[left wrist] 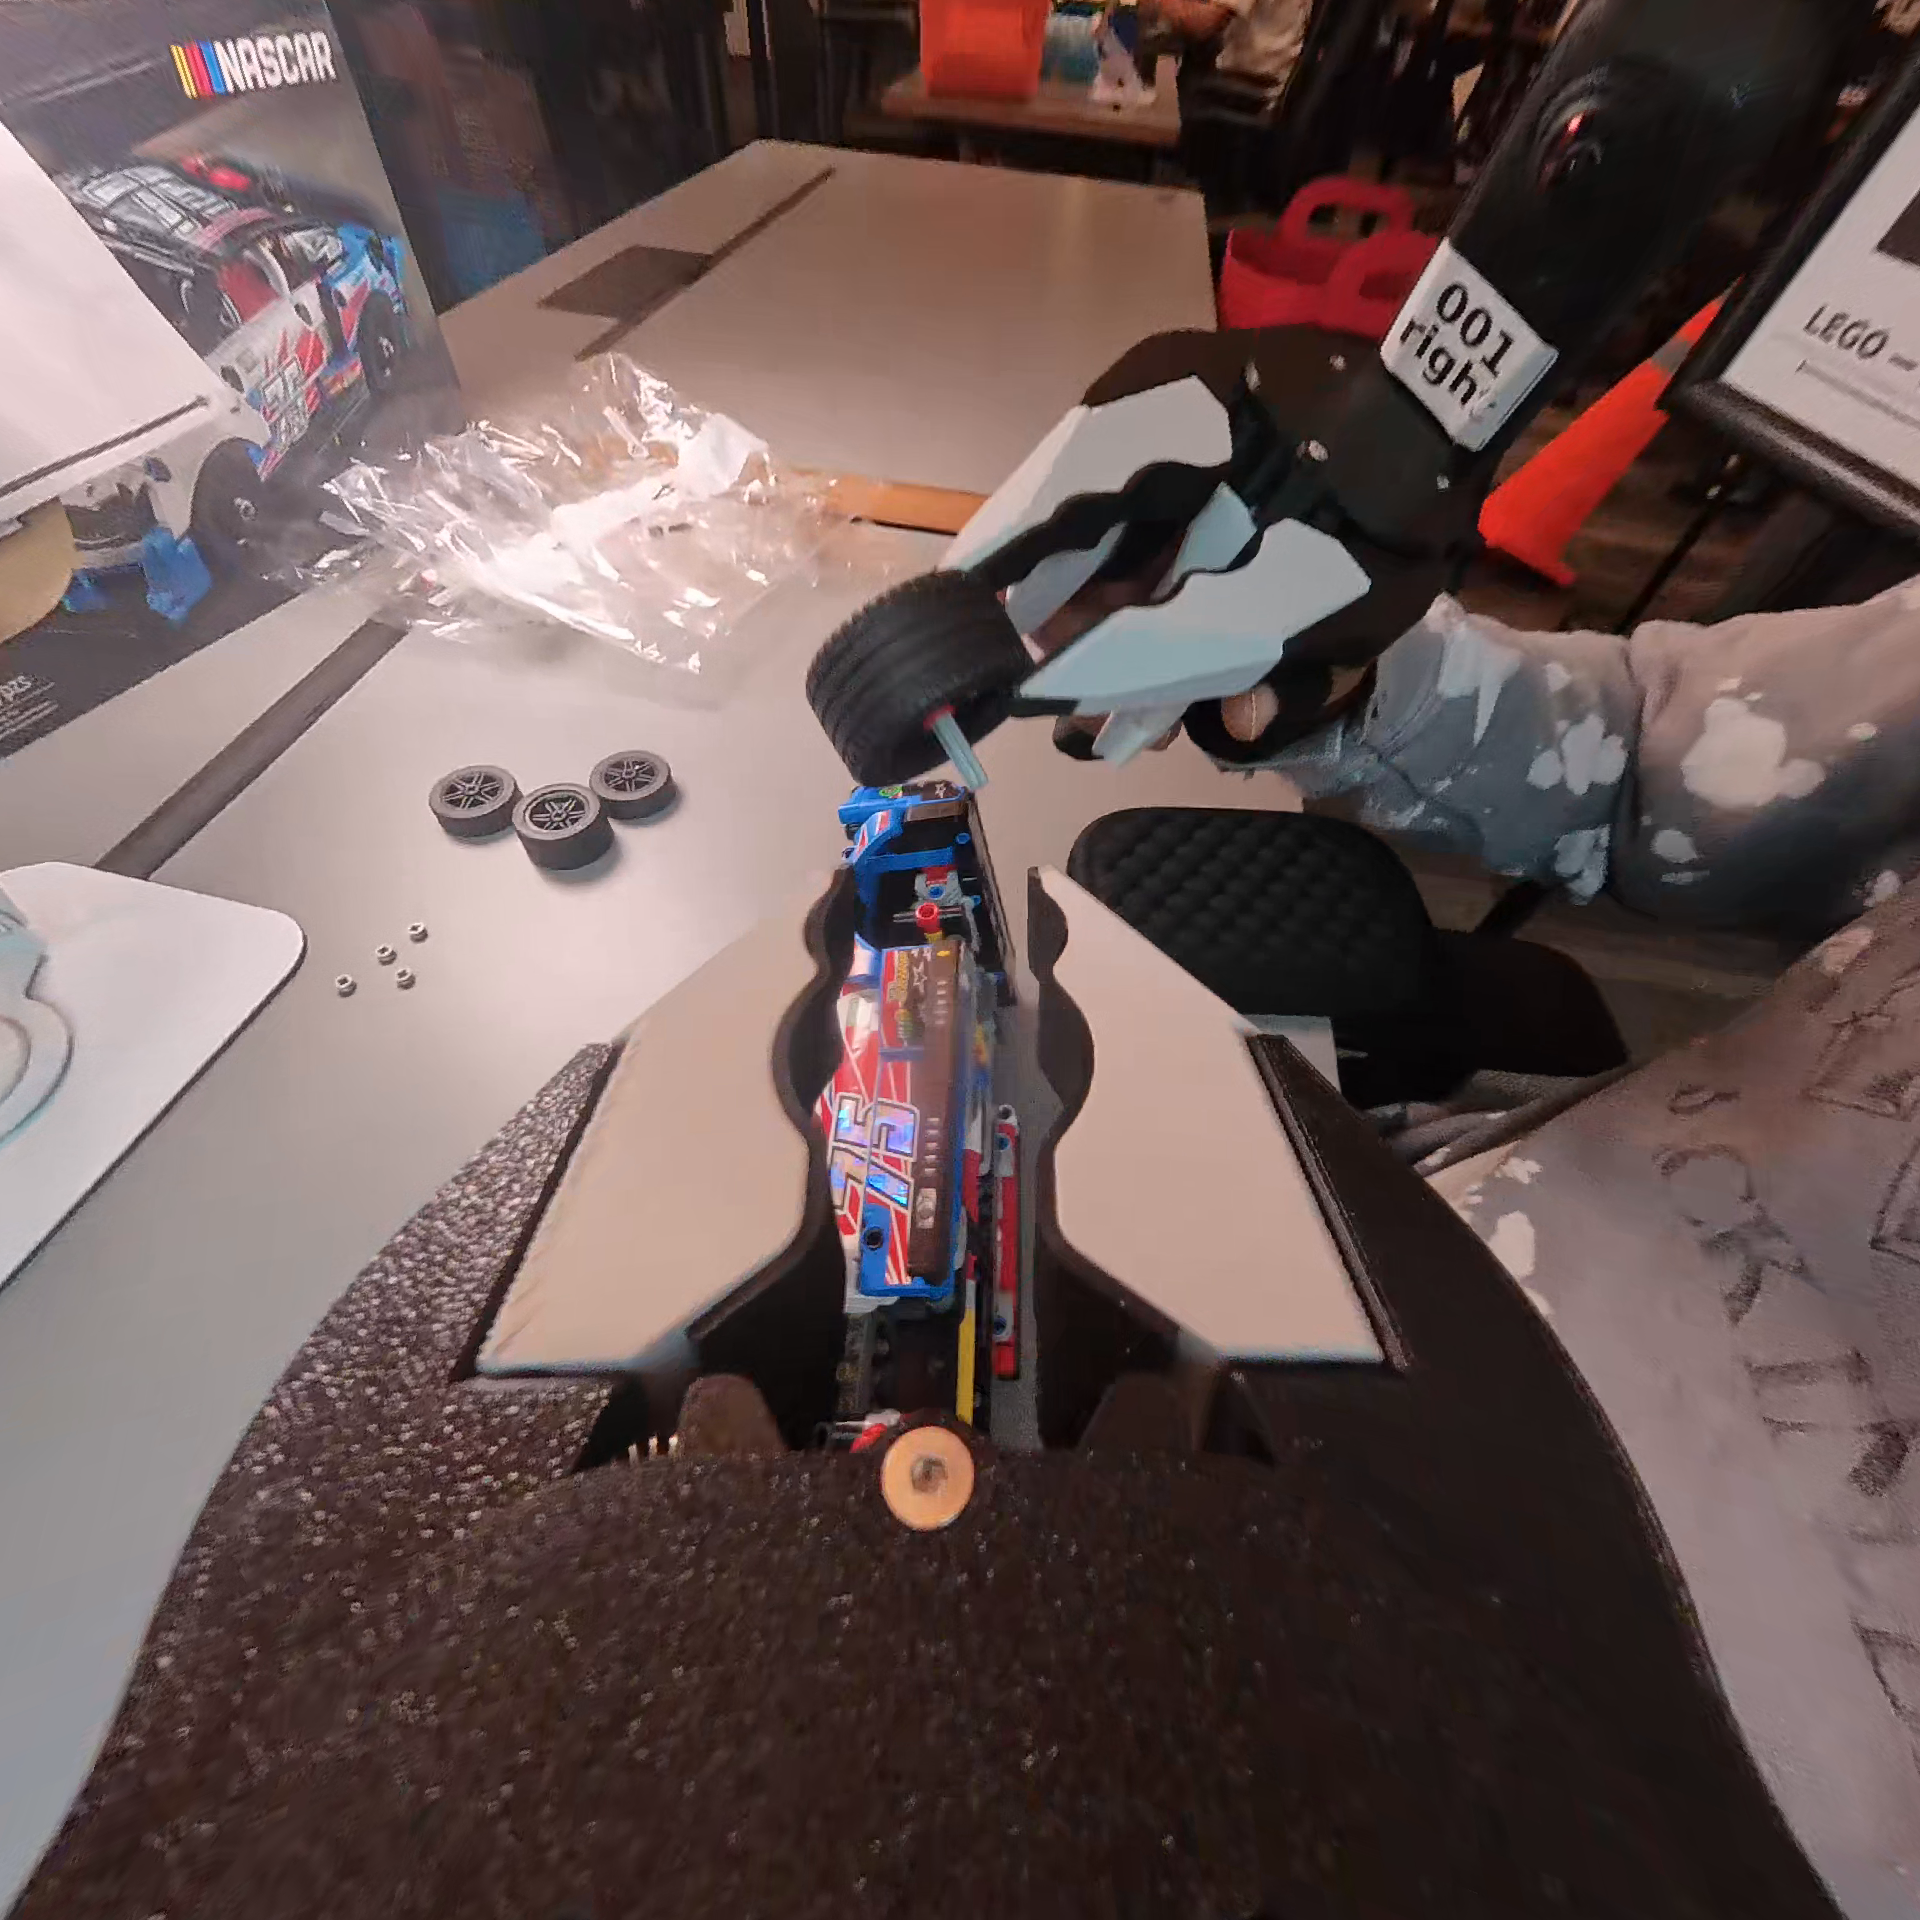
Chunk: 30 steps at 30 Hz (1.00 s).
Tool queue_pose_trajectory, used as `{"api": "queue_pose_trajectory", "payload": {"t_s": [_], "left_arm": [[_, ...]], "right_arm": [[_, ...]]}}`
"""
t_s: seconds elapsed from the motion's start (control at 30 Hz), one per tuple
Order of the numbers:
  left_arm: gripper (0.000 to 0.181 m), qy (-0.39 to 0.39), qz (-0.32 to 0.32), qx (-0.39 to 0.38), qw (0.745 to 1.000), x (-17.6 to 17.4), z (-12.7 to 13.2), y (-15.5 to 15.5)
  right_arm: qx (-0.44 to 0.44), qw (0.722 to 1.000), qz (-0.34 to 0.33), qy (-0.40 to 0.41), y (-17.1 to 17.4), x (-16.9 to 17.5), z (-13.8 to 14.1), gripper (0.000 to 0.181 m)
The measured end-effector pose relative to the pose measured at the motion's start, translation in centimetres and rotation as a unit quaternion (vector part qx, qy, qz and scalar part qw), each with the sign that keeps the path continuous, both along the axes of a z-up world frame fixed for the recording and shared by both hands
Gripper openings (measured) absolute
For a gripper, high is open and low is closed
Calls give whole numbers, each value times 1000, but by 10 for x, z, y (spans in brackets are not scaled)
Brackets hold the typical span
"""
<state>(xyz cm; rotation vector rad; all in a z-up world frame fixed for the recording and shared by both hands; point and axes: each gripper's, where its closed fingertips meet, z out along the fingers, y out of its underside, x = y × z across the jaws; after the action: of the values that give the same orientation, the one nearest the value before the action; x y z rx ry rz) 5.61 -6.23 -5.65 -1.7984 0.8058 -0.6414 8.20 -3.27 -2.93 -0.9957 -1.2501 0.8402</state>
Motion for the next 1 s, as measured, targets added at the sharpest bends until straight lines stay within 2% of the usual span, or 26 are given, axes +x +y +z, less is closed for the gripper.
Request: {"api": "queue_pose_trajectory", "payload": {"t_s": [0.1,0.2,0.27,0.33,0.43,0.47,0.63,0.7,0.73,0.83,0.93,1.0], "left_arm": [[38,-42,-10,17,999,-1,4,-20],[46,-67,-49,44,996,-1,2,-49],[47,-77,-88,58,991,2,-2,-71],[44,-104,-131,55,984,8,-6,-94],[31,-146,-161,37,975,17,-12,-118],[23,-151,-160,31,975,20,-16,-123],[22,-136,-69,-5,988,25,-42,-116],[21,-131,-24,5,991,23,-48,-108],[21,-126,-3,16,992,22,-49,-105],[21,-86,66,85,990,17,-48,-97],[20,29,159,190,968,3,-49,-88],[20,76,190,241,949,3,-47,-88]], "right_arm": [[25,998,52,-10,-33,-9,-6,22],[-18,984,172,-51,-75,-11,-22,22],[-80,961,258,-55,-101,-9,-26,21],[-161,926,337,-49,-123,-5,-24,22],[-248,886,390,-35,-139,-4,-23,23],[-270,878,392,-39,-142,-5,-28,22],[-357,863,356,-40,-134,-10,-45,22],[-372,880,293,-42,-118,-16,-55,13],[-371,892,255,-39,-107,-18,-58,19],[-367,908,203,-4,-90,-6,-51,31],[-345,926,153,10,-83,11,-51,26],[-327,937,128,-4,-89,17,-60,20]]}}
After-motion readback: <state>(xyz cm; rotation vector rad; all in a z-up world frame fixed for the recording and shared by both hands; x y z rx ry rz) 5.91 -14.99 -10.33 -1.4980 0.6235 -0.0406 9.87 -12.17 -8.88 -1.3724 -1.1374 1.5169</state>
